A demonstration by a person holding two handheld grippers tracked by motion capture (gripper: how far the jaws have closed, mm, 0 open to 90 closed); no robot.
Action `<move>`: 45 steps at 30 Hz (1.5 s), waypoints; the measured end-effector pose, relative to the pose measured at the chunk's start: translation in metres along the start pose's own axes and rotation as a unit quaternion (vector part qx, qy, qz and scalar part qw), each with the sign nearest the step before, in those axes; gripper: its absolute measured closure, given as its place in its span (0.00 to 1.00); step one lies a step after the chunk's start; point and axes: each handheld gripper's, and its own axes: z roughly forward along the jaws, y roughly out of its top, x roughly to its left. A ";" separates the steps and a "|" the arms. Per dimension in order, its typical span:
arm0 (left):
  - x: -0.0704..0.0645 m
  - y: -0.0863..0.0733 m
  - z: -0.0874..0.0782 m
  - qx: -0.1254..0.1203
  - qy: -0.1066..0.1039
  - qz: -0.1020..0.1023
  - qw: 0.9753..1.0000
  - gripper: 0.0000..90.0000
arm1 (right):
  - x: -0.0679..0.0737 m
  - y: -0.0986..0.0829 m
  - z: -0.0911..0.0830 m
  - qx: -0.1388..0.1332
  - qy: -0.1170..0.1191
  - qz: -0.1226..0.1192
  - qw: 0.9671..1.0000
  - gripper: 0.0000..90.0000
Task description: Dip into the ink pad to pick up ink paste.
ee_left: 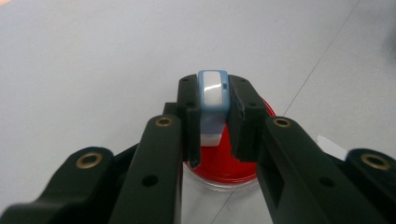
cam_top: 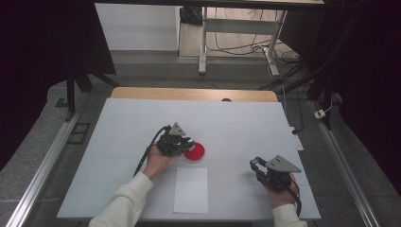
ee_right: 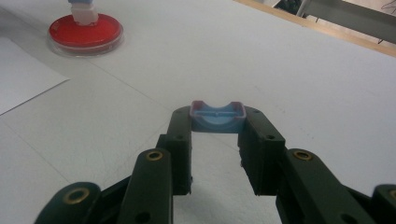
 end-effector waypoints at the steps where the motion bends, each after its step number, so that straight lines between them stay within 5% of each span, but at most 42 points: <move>1: 0.000 0.000 0.000 0.000 0.000 0.001 1.000 0.84 | 0.000 0.000 0.000 0.000 0.000 0.000 1.000 0.73; 27: -0.005 -0.001 0.003 0.012 0.013 0.012 1.000 0.85 | 0.002 0.001 0.000 0.001 0.000 -0.005 1.000 0.73; 36: -0.005 0.001 -0.003 -0.009 0.011 0.009 1.000 0.84 | 0.002 0.001 0.000 0.000 0.002 -0.005 1.000 0.73; 45: 0.000 0.008 -0.025 -0.035 -0.012 -0.006 0.999 0.84 | 0.002 0.001 0.000 0.001 0.000 -0.005 1.000 0.73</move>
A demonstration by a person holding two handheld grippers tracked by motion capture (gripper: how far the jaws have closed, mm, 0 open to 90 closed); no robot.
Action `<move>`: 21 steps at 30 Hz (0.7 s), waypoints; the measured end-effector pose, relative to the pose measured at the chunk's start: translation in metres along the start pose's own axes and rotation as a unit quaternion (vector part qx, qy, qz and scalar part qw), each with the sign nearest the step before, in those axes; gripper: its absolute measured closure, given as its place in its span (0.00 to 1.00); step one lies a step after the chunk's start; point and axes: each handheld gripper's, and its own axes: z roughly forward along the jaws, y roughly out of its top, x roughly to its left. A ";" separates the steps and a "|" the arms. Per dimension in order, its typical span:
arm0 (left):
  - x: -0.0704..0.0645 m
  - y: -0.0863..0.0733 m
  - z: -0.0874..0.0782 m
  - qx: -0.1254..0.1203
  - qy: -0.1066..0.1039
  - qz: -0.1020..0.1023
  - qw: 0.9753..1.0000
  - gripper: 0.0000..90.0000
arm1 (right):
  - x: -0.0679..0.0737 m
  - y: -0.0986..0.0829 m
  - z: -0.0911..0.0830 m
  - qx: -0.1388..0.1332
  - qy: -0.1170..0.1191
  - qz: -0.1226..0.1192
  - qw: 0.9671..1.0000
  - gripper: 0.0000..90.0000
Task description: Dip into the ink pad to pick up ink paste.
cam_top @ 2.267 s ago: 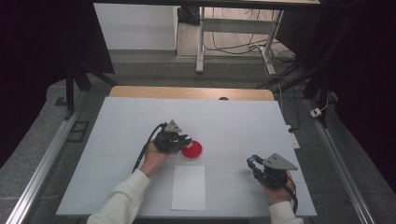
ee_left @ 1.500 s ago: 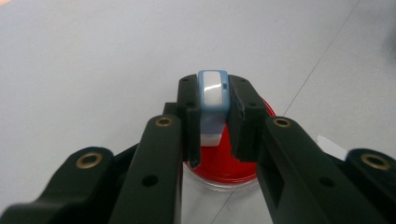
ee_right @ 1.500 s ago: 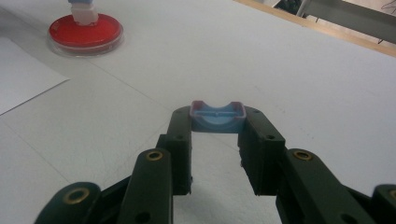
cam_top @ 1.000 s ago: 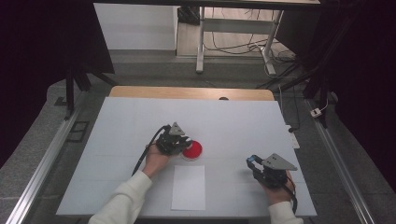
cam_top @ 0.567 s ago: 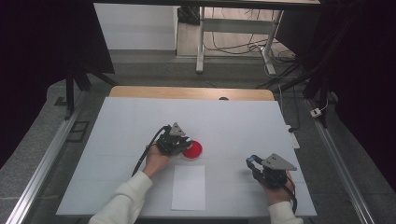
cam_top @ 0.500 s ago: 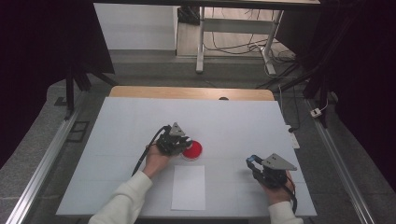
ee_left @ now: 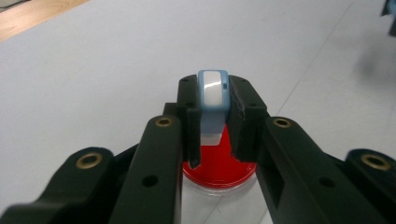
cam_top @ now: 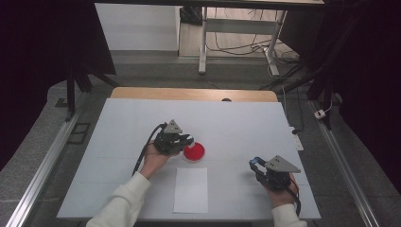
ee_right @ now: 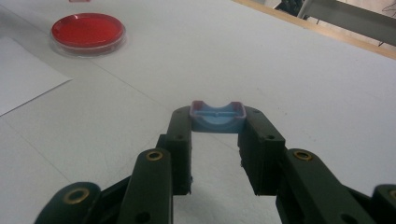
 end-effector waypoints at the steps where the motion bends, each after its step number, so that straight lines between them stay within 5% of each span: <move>1: 0.000 0.001 -0.002 -0.002 0.000 0.001 1.000 0.84 | 0.000 0.000 0.000 0.000 0.000 -0.001 1.000 0.73; 21: -0.004 -0.001 -0.001 0.023 -0.009 0.014 1.000 0.84 | 0.000 0.000 0.000 -0.003 0.001 -0.001 1.000 0.73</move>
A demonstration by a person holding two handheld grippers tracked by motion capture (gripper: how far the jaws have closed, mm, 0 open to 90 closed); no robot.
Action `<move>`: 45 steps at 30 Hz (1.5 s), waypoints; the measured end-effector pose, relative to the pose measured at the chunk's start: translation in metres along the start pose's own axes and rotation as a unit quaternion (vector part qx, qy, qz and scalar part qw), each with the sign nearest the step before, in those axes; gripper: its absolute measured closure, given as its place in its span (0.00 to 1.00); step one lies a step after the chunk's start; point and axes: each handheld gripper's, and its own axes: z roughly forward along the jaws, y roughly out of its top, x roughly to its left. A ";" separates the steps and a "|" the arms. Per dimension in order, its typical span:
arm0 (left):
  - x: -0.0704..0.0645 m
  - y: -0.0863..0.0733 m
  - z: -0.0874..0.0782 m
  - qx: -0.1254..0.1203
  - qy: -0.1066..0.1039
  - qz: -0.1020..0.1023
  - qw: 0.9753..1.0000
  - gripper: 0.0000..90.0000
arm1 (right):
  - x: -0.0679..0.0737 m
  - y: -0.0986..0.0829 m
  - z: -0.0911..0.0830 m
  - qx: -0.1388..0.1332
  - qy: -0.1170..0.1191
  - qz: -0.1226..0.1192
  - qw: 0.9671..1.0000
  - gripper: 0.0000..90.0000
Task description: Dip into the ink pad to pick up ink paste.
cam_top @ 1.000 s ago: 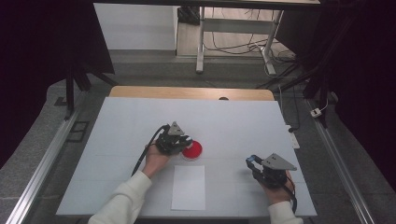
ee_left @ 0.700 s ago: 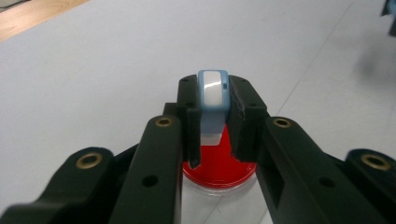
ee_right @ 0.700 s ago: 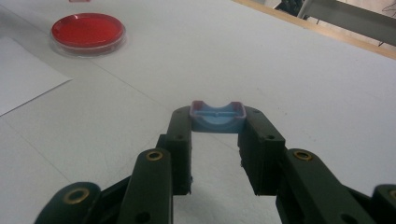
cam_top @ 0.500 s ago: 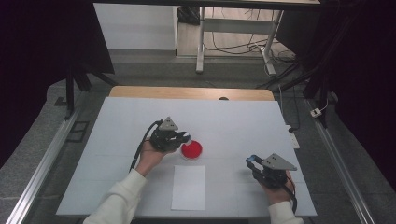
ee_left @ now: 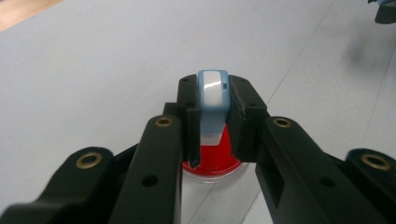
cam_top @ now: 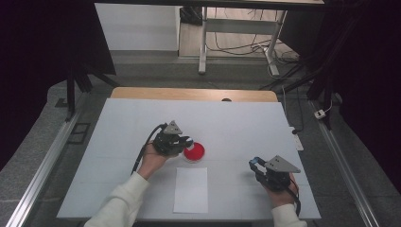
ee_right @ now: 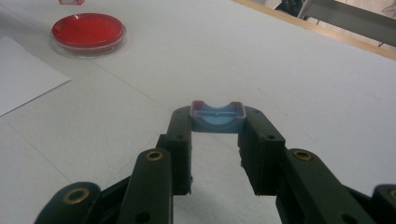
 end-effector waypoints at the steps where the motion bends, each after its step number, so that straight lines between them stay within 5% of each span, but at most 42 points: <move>1: 0.000 0.000 0.001 0.001 0.000 0.001 1.000 0.84 | 0.000 0.000 0.000 0.000 0.000 0.000 1.000 0.73; 45: -0.003 -0.009 0.021 0.050 0.014 0.014 0.999 0.85 | 0.000 0.000 0.000 0.001 0.000 -0.001 1.000 0.73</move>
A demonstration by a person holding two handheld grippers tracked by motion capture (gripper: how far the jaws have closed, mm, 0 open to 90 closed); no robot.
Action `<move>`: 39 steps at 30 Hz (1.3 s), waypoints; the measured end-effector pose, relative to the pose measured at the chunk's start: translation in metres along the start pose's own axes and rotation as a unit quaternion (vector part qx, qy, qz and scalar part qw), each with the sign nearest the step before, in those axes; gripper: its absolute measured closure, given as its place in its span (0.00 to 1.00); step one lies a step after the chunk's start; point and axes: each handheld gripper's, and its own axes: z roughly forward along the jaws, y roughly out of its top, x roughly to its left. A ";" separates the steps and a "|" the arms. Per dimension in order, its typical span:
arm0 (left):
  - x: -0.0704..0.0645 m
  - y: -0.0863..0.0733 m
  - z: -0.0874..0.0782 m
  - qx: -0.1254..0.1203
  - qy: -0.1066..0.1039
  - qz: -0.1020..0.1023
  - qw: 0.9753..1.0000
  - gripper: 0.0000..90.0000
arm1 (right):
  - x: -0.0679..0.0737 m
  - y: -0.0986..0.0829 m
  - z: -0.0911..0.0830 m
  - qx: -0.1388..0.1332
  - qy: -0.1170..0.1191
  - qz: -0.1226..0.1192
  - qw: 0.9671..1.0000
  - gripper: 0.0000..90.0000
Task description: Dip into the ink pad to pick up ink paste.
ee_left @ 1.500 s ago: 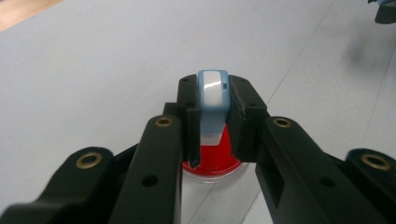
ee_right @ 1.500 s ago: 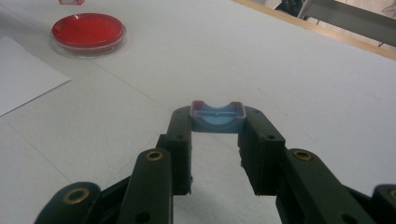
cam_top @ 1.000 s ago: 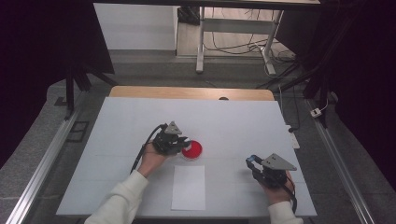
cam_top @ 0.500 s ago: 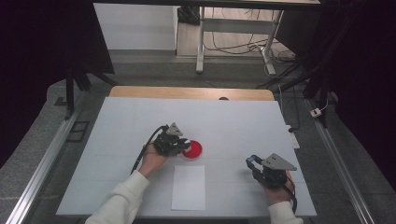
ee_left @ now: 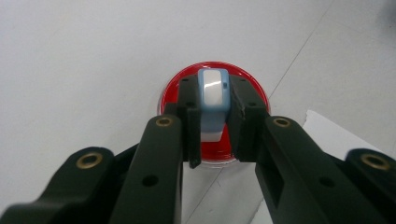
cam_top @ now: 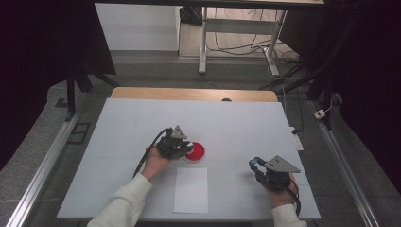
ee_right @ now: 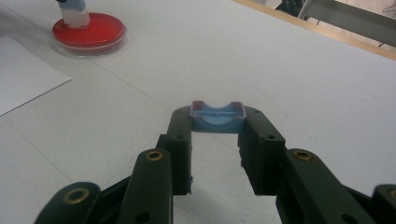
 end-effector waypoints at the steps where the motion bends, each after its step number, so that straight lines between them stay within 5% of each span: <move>1: 0.000 0.000 0.000 0.000 0.000 0.000 1.000 0.85 | 0.000 0.000 0.000 0.000 0.000 0.000 1.000 0.73; 19: 0.000 0.001 -0.004 -0.007 -0.001 0.000 1.000 0.84 | 0.000 0.000 0.000 -0.001 0.000 0.000 1.000 0.73; 39: 0.001 0.006 -0.025 -0.053 -0.016 -0.010 0.998 0.84 | 0.000 0.000 0.000 -0.001 0.000 0.000 1.000 0.73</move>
